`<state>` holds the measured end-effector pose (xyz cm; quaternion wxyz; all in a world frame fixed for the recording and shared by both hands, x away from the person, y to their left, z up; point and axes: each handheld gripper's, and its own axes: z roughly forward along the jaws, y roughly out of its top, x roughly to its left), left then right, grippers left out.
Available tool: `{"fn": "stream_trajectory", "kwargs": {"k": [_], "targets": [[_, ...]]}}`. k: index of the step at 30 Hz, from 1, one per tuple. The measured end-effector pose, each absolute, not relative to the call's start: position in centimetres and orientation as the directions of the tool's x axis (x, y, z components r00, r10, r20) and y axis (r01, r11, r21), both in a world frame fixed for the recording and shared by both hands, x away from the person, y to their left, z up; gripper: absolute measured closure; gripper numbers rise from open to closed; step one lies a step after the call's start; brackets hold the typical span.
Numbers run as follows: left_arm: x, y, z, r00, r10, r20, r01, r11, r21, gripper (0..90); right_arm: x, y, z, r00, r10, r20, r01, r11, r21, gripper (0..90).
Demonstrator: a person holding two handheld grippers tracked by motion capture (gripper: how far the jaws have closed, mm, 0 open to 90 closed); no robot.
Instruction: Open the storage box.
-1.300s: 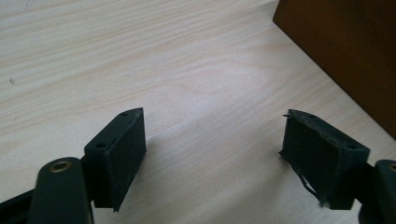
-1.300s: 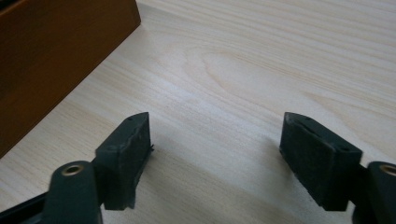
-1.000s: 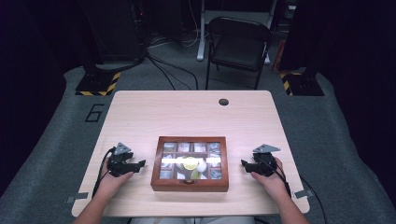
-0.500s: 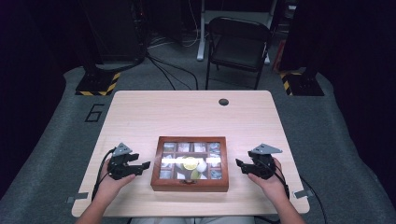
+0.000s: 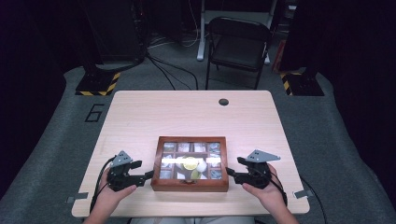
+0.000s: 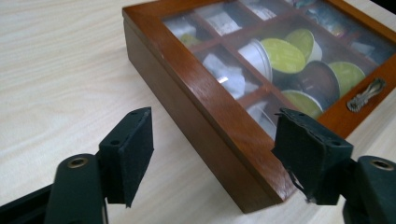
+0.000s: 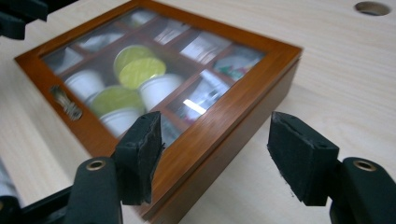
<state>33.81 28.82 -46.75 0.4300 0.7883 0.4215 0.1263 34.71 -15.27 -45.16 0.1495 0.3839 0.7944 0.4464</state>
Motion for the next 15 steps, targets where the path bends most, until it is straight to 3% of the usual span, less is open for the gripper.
{"fn": "stream_trajectory", "kwargs": {"k": [7,15], "targets": [[32.9,28.8,-47.5,0.631,0.755,-0.181,0.550,-0.270,0.791,26.3,33.6,-14.7,-46.1,-0.689,0.714,0.123,0.478,0.321,0.817,32.0],[32.3,27.3,-48.5,0.685,0.712,-0.153,0.528,-0.341,0.778,26.6,33.2,-14.6,-47.9,-0.717,0.681,0.148,0.489,0.341,0.803,30.3]]}}
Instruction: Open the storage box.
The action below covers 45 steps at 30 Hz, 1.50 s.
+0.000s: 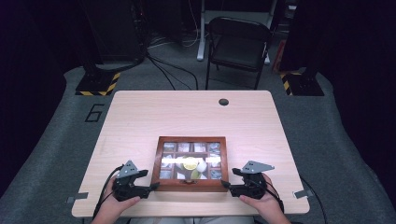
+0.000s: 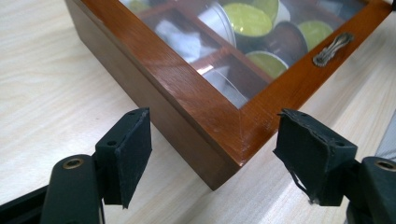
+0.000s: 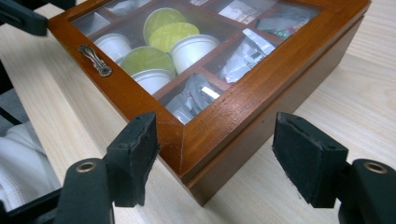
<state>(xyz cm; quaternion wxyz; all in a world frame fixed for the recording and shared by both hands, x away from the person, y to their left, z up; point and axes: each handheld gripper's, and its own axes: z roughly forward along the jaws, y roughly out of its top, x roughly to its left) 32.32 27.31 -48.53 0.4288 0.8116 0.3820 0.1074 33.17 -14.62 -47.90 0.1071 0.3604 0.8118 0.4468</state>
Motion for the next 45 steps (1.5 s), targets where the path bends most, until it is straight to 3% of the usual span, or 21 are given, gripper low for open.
{"fn": "stream_trajectory", "kwargs": {"k": [7,13,22,31,37,45], "targets": [[32.1,26.2,-49.0,0.710,0.690,-0.139,0.518,-0.378,0.768,29.6,33.1,-14.3,-48.2,-0.737,0.661,0.142,0.477,0.358,0.803,30.3],[32.1,26.2,-49.1,0.710,0.691,-0.139,0.517,-0.377,0.769,29.6,32.6,-13.1,-48.7,-0.775,0.632,0.018,0.414,0.486,0.770,29.4],[32.3,26.0,-49.2,0.691,0.701,-0.177,0.544,-0.344,0.765,27.0,32.8,-13.3,-48.8,-0.785,0.619,0.026,0.416,0.495,0.763,31.3],[32.6,25.7,-49.3,0.690,0.706,-0.159,0.531,-0.345,0.774,26.8,33.3,-13.7,-49.0,-0.772,0.634,0.039,0.432,0.480,0.763,36.1],[32.0,25.5,-49.9,0.704,0.704,-0.091,0.525,-0.430,0.735,34.2,33.0,-13.6,-49.1,-0.768,0.641,0.007,0.418,0.493,0.763,39.1],[31.9,25.9,-49.2,0.697,0.708,-0.113,0.520,-0.390,0.760,39.0,32.9,-13.6,-48.8,-0.771,0.637,-0.003,0.408,0.496,0.766,42.1]]}}
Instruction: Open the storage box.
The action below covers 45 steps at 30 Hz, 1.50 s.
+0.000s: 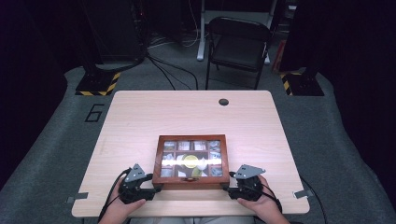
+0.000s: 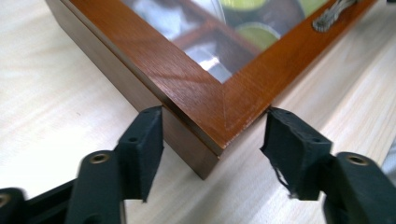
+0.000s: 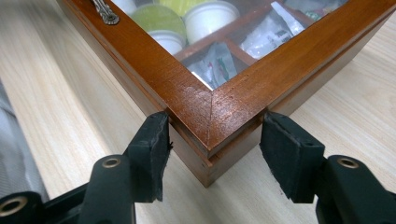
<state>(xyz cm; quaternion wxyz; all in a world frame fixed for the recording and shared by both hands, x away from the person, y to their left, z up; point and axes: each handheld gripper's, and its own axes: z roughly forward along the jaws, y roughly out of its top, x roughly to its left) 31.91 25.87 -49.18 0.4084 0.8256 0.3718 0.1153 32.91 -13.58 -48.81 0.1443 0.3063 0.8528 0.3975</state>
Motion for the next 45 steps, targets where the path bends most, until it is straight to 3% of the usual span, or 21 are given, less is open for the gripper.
{"fn": "stream_trajectory", "kwargs": {"k": [4,18,26,36,45], "targets": [[31.7,25.7,-48.6,0.697,0.711,-0.097,0.484,-0.367,0.794,40.9,32.8,-13.8,-48.2,-0.759,0.651,0.027,0.413,0.449,0.792,42.6],[32.2,25.9,-46.7,0.669,0.731,-0.134,0.462,-0.268,0.846,34.5,33.3,-14.1,-46.9,-0.721,0.688,0.080,0.414,0.335,0.846,41.4],[33.2,26.3,-44.7,0.641,0.751,-0.161,0.456,-0.203,0.867,37.4,34.0,-14.1,-44.4,-0.712,0.700,0.059,0.369,0.302,0.879,41.0],[34.7,25.8,-42.0,0.646,0.756,-0.105,0.405,-0.223,0.887,37.5,35.9,-13.7,-41.9,-0.694,0.715,0.080,0.370,0.260,0.892,40.2],[36.2,26.1,-40.6,0.639,0.757,-0.137,0.414,-0.188,0.891,38.6,37.2,-13.9,-40.6,-0.681,0.720,0.138,0.400,0.207,0.893,40.2]]}}
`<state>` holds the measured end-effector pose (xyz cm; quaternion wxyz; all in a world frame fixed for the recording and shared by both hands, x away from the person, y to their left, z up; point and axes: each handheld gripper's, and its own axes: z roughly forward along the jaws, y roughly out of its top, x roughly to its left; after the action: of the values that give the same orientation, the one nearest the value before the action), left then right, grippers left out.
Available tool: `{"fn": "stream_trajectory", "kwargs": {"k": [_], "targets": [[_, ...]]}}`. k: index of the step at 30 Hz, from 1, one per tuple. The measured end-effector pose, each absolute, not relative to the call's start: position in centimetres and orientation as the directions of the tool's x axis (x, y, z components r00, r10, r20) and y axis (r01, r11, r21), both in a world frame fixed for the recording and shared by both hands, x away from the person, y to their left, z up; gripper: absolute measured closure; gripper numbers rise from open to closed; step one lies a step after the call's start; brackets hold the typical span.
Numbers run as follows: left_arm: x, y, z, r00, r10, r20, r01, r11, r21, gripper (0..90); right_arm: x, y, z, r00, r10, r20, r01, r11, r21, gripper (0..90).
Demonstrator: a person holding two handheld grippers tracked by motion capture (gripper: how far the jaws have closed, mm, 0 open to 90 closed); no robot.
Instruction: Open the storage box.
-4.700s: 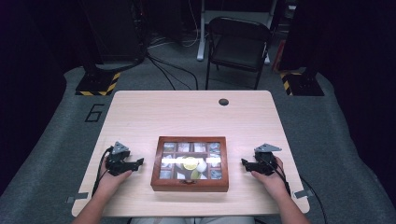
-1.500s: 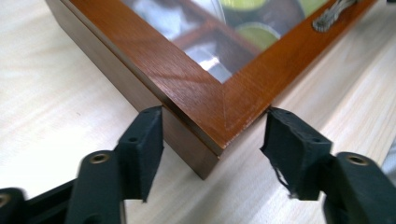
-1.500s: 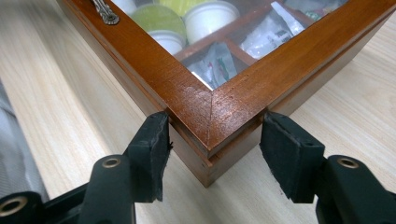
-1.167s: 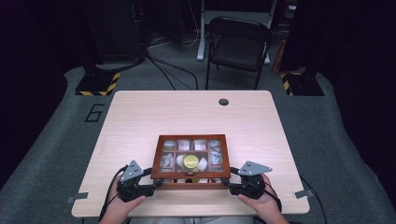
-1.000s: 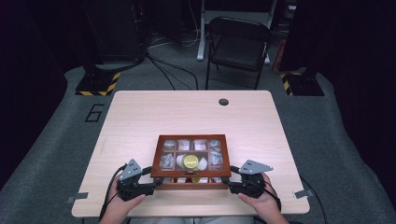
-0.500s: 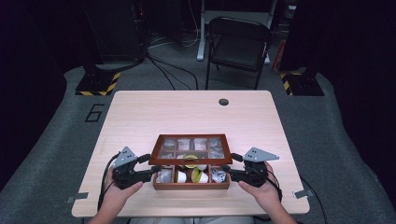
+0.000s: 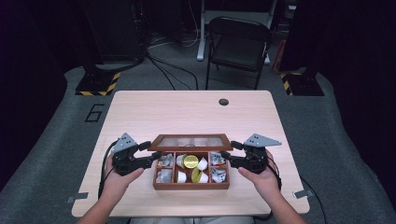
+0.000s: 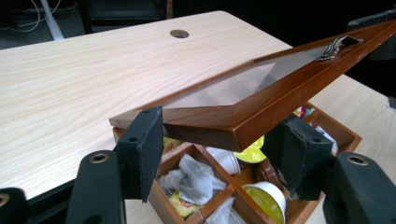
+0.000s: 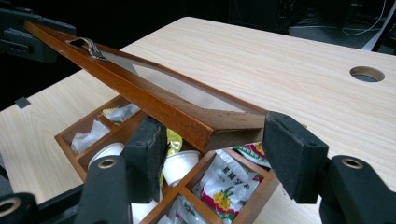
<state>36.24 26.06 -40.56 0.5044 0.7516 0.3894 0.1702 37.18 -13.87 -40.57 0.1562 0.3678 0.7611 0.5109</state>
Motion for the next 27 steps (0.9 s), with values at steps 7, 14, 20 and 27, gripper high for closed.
{"fn": "stream_trajectory", "kwargs": {"k": [7,14,20,27], "targets": [[37.0,26.2,-40.0,0.633,0.758,-0.156,0.421,-0.168,0.891,38.9,38.0,-13.6,-39.5,-0.666,0.729,0.158,0.424,0.195,0.884,40.0],[38.0,26.2,-39.1,0.621,0.771,-0.143,0.411,-0.166,0.896,38.8,39.0,-13.5,-38.6,-0.667,0.731,0.143,0.413,0.202,0.888,40.1],[39.0,25.8,-38.2,0.616,0.774,-0.146,0.411,-0.158,0.898,38.8,39.8,-13.0,-37.7,-0.659,0.744,0.107,0.393,0.220,0.893,39.9],[40.7,25.6,-37.1,0.592,0.787,-0.171,0.415,-0.116,0.902,38.5,41.8,-13.0,-36.8,-0.639,0.753,0.159,0.414,0.162,0.896,39.9]]}}
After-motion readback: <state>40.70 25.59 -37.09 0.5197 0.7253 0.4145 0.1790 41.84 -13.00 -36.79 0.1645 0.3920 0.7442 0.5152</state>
